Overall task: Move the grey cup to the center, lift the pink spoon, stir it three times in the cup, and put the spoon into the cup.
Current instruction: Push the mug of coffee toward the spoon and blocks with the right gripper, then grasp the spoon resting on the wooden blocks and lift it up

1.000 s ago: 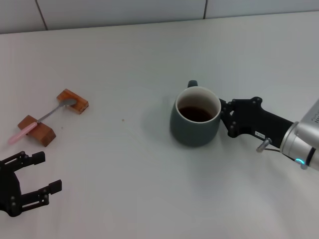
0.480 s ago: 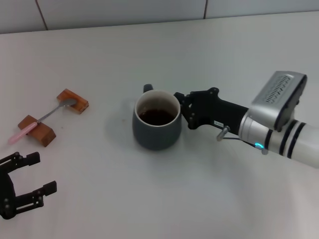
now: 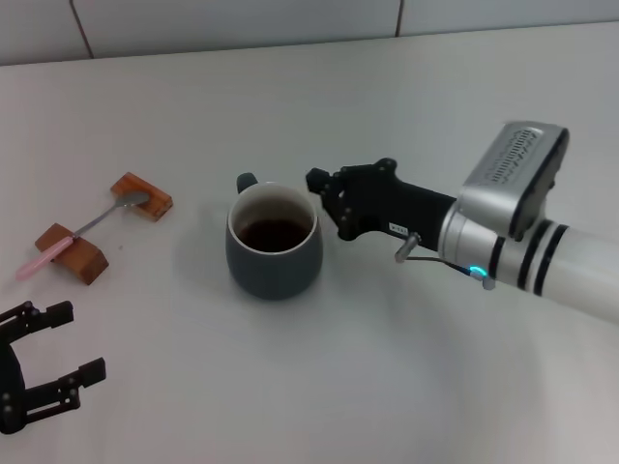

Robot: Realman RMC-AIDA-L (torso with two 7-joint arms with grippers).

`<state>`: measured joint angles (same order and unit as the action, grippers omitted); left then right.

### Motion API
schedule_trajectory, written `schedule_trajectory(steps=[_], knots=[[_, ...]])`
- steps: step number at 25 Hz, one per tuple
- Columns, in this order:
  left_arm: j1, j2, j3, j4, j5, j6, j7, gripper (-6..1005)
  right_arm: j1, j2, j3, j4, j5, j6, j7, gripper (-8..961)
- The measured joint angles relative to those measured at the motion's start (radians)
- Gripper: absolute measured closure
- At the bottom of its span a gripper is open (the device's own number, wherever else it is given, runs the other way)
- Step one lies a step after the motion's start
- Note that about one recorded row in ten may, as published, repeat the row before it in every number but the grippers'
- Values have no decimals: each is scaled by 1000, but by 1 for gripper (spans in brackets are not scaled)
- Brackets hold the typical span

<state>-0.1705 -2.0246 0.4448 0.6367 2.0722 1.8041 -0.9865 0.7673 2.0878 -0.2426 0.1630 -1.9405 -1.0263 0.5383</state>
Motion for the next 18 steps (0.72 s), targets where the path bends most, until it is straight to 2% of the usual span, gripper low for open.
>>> schedule_trajectory(steps=[1, 2, 3, 4, 5, 6, 7, 8, 10, 11, 12, 14, 16, 18], knots=[[0, 0, 0, 0, 0, 0, 0, 201, -41, -2, 32, -23, 6, -40, 0, 922], [0, 0, 0, 0, 0, 0, 0, 201, -41, -2, 32, -23, 6, -40, 0, 922], [1, 0, 0, 0, 0, 0, 1, 201, -77, -3, 61, -46, 7, -89, 0, 922], [1, 0, 0, 0, 0, 1, 1, 201, -157, -6, 116, -97, 8, -204, 0, 921], [1, 0, 0, 0, 0, 2, 2, 201, -157, -6, 116, -97, 8, -204, 0, 921], [1, 0, 0, 0, 0, 2, 2, 201, -254, -7, 166, -169, 8, -390, 1, 921], [1, 0, 0, 0, 0, 4, 2, 201, -254, -7, 166, -169, 8, -390, 1, 921], [-1, 0, 0, 0, 0, 8, 2, 202, -288, -8, 174, -195, 8, -462, 1, 921], [-5, 0, 0, 0, 0, 12, 2, 202, -363, -8, 180, -268, 2, -651, 3, 921], [-5, 0, 0, 0, 0, 12, 2, 202, -423, -10, 177, -332, -28, -792, 9, 921], [-7, -1, 0, 0, 0, 12, 2, 202, -423, -10, 177, -332, -28, -792, 9, 920], [-21, -3, 0, 0, 0, 12, 2, 203, -464, -11, 176, -383, -91, -884, 15, 920], [-31, -6, 0, 0, 0, 12, 2, 203, -504, -12, 174, -461, -222, -964, 48, 920], [-38, -7, 0, -1, 0, 12, 2, 203, -518, -12, 174, -508, -305, -978, 89, 920]])
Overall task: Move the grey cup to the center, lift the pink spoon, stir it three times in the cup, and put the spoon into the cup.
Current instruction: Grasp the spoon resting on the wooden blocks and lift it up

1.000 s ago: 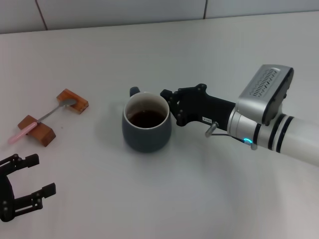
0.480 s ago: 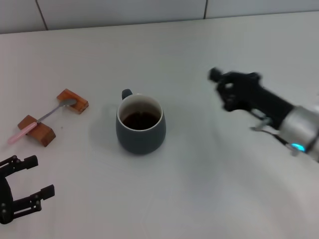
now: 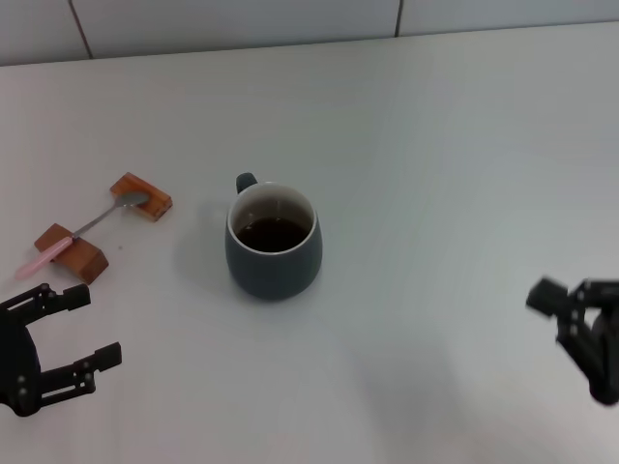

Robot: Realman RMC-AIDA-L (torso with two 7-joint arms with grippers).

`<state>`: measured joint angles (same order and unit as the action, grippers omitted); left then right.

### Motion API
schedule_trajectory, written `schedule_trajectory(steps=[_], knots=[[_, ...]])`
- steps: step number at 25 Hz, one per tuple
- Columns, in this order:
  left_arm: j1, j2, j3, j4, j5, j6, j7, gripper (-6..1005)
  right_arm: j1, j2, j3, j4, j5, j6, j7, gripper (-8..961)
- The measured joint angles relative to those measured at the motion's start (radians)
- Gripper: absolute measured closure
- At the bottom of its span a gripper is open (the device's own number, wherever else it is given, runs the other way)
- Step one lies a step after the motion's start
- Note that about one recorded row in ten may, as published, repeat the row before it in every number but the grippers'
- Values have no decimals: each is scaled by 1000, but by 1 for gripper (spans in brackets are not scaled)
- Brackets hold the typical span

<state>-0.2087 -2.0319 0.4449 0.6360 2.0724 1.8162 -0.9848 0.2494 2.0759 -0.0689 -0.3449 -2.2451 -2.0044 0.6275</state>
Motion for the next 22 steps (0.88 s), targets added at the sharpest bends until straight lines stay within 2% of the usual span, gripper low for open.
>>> schedule_trajectory(steps=[5, 10, 16, 22], knots=[[-2, 2, 0, -9, 1, -2, 0, 204, -13, 1, 0, -50, -104, 43, 48, 919], [-4, 1, -7, -7, 1, 11, -5, 205, 1, 2, 0, -56, -204, 165, 50, 835], [-3, -5, -6, -11, 7, 12, -2, 206, 23, 5, -9, -38, -211, 240, 42, 635], [1, -5, -8, -11, 8, 12, -5, 206, 33, 4, -46, -18, -211, 263, 40, 501]])
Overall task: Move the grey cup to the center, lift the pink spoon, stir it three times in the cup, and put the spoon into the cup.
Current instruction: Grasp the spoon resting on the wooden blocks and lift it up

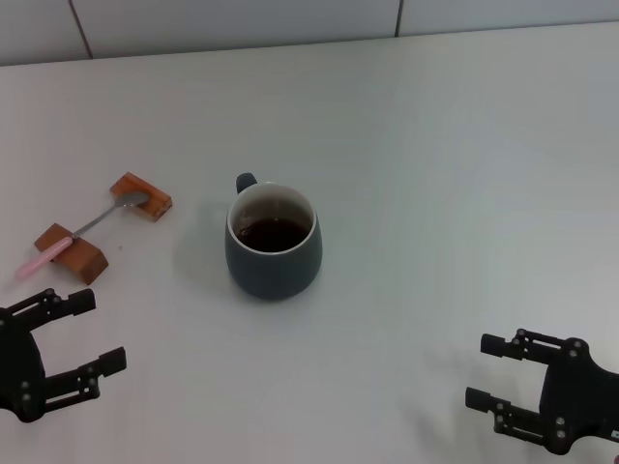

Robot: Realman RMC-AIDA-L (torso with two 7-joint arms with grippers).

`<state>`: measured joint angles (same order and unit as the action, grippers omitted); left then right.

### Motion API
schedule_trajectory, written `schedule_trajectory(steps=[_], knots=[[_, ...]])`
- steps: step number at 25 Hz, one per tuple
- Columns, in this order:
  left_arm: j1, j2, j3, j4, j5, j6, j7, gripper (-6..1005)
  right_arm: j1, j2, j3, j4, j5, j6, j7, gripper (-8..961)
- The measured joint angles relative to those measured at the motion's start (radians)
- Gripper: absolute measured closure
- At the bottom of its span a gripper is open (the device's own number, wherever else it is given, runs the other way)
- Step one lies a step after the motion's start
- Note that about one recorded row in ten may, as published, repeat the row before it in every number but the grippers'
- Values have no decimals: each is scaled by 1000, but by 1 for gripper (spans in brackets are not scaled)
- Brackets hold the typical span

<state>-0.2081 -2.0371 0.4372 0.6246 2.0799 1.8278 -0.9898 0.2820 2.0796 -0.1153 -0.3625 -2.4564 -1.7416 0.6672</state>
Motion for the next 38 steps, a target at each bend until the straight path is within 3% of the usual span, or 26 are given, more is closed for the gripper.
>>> schedule_trajectory(steps=[10, 17, 18, 20, 21, 22, 23, 25, 27, 28, 32, 33, 38], knots=[[4, 0, 0, 4, 0, -5, 3, 208, -4, 0, -1, -2, -1, -6, -16, 294], [6, -3, -6, 5, -3, -5, 4, 209, -7, 1, -1, -1, -1, -8, -22, 293], [3, -4, -52, 1, -8, 1, -23, 209, -6, 1, -1, -1, -1, -9, -22, 293], [-23, -8, -186, -5, -29, 20, -157, 209, -5, 1, -1, -1, -1, -9, -22, 293], [-23, -8, -186, -5, -29, 20, -157, 210, -2, 1, -1, 0, -1, -12, -22, 293], [-51, -6, -295, -11, -51, 24, -342, 210, -2, 1, -1, 0, -1, -12, -22, 293], [-63, -1, -333, -19, -56, 22, -433, 210, -1, 1, -1, 0, -1, -14, -20, 293], [-86, 21, -423, -53, -62, 12, -650, 210, 0, 0, -1, 0, -1, -20, -17, 294], [-86, 21, -423, -53, -62, 12, -650, 211, 1, 0, -1, 0, -1, -25, -15, 294], [-95, 48, -473, -91, -63, -15, -841, 211, 2, -1, -1, 0, -1, -27, -15, 294], [-91, 62, -482, -107, -62, -85, -976, 211, 4, -1, -1, -4, 1, -38, -14, 294], [-78, 72, -455, -111, -45, -196, -1136, 211, 5, -2, -1, -4, 2, -41, -14, 294], [-59, 106, -365, -186, -27, -296, -1260, 212, 9, -3, -1, -8, 2, -46, -8, 293]])
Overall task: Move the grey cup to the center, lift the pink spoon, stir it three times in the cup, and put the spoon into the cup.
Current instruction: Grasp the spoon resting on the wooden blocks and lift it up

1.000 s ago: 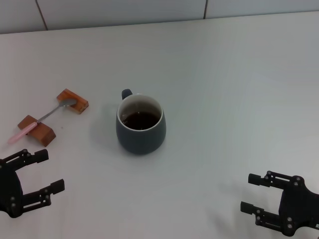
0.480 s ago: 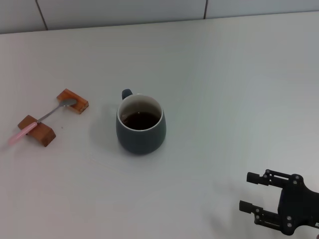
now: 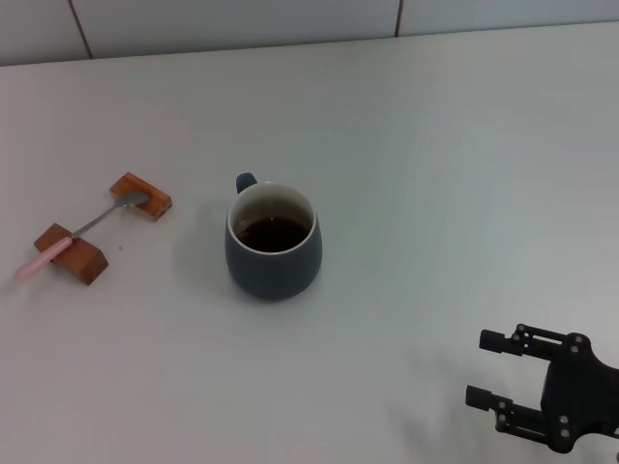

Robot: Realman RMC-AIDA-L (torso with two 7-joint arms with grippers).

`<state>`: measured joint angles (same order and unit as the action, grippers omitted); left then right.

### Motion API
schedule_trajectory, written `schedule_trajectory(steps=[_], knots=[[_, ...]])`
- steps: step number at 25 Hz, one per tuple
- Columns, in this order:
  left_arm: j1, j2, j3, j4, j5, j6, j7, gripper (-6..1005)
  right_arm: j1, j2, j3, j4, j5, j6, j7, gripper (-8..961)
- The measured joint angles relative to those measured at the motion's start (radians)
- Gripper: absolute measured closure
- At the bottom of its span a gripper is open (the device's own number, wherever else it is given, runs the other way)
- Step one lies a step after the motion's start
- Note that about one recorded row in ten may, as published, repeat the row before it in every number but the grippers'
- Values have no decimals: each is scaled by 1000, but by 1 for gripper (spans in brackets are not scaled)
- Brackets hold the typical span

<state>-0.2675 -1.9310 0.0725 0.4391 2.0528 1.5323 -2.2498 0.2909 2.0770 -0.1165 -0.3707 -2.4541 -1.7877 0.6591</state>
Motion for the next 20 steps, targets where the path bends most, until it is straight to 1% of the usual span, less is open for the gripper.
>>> schedule_trajectory(steps=[2, 5, 11, 12, 13, 16, 17, 18, 20], knots=[[7, 9, 35, -26, 1, -28, -28, 213, 3, 0, 0, 0, 0, -1, 4, 293], [15, 9, 72, -35, 1, -55, -55, 213, 9, 0, 0, 0, -1, -1, 6, 293], [29, 1, 86, -47, 2, -68, -76, 214, 12, 0, 0, 2, -2, -5, 7, 293], [29, 0, 87, -59, 2, -68, -77, 214, 13, 0, 0, 2, -2, -6, 8, 294], [28, 0, 92, -96, 3, -66, -76, 214, 13, 0, 0, 3, -3, -7, 9, 294], [27, -1, 94, -101, 3, -65, -75, 215, 13, 0, 0, 5, -3, -7, 9, 294], [27, -3, 94, -106, 3, -65, -75, 215, 13, 0, 0, 6, -3, -7, 9, 294], [24, -13, 95, -122, -1, -65, -77, 215, 13, 0, 0, 7, -3, -7, 9, 294], [21, -17, 95, -127, -3, -64, -79, 215, 12, 0, 0, 7, -3, -8, 9, 294]])
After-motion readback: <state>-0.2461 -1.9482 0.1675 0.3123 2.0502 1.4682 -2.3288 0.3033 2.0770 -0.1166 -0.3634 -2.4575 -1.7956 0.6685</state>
